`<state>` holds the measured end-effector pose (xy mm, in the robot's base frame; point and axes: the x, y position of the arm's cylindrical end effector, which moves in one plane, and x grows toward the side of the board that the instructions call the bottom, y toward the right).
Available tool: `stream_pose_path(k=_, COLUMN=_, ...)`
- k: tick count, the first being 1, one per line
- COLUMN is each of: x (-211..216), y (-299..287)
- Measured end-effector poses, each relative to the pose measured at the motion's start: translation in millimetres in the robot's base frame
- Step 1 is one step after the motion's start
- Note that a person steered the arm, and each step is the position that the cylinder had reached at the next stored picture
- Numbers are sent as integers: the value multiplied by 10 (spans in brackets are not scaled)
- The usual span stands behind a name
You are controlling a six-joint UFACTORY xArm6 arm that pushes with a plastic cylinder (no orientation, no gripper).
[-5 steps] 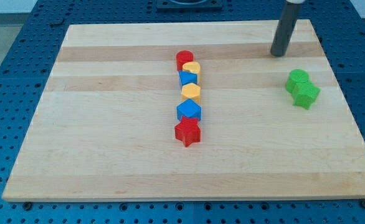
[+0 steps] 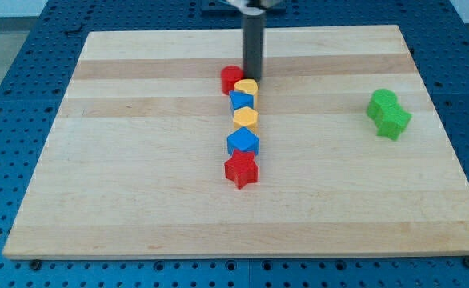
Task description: Push the red star towards the bottom center
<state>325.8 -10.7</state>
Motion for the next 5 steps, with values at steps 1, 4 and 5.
stream_pose_path(k=1, x=23, y=-528)
stream_pose_path(k=4, x=876, y=-1318)
stream_pose_path(k=5, x=841, y=-1481)
